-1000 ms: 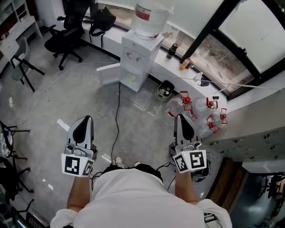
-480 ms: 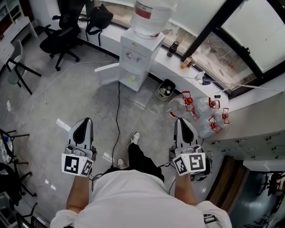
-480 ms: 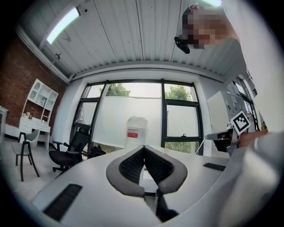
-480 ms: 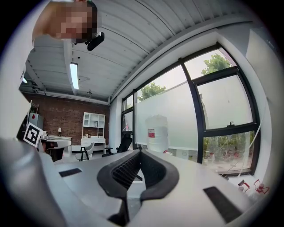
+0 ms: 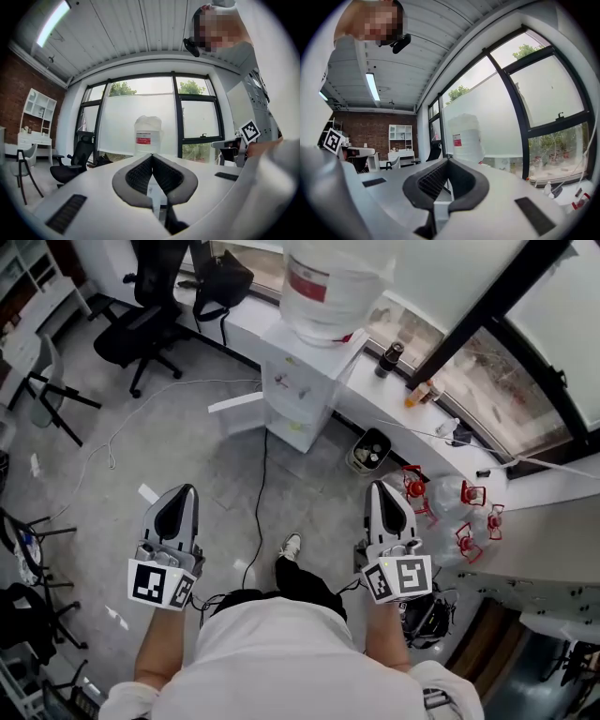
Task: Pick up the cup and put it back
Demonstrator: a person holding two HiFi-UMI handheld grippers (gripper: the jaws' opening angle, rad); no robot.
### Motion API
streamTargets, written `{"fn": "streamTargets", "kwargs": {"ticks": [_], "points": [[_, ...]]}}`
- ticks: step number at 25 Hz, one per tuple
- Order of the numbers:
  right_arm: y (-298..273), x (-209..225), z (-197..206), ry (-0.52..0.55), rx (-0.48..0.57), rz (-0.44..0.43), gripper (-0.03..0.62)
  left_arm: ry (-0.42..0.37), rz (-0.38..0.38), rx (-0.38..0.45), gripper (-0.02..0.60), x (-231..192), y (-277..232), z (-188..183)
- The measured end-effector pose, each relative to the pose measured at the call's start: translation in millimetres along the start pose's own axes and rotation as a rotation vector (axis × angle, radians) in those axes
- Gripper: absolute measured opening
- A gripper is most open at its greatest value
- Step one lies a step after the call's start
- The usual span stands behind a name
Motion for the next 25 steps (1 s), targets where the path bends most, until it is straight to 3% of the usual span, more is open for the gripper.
{"fn": "streamTargets", "kwargs": {"ticks": [5, 9, 14, 21, 25], "points": [[-63.3, 44.2, 1.0, -0.028, 0.021, -0.039, 0.020, -0.035, -0.012, 0.036, 0.023, 4.6, -63.0, -21.8], [-97.5, 45.3, 5.6, -0.058, 0.016, -0.078, 0.020, -0.075, -0.023, 0.007, 0.023, -2.1, -80.9, -25.0], [-127.3, 43.5, 19.3, -0.069, -0.035, -0.084, 0.020, -0.046, -0.023, -0.044, 0.023, -31.2, -109.2, -11.3], [-188.8, 22.2, 38.7, 0.036, -0.098, 0.005, 0.020, -0.002, 0.140, -0.065, 0.023, -84.5, -183.7, 31.2], [-227.9, 25.2, 71.6, 0.060, -0.171, 0.095, 0.020, 0.003, 0.230, -0.003, 0.023, -114.0, -234.3, 48.5]]}}
Point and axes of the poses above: the fingertips, and each gripper's own axes: y backward along the fingers, x to its right, z out of its underside, the point moved 3 cm from there along y, backward along the fingers, and after that the axes turned 5 degrees about -z, right-handed, at the moved point
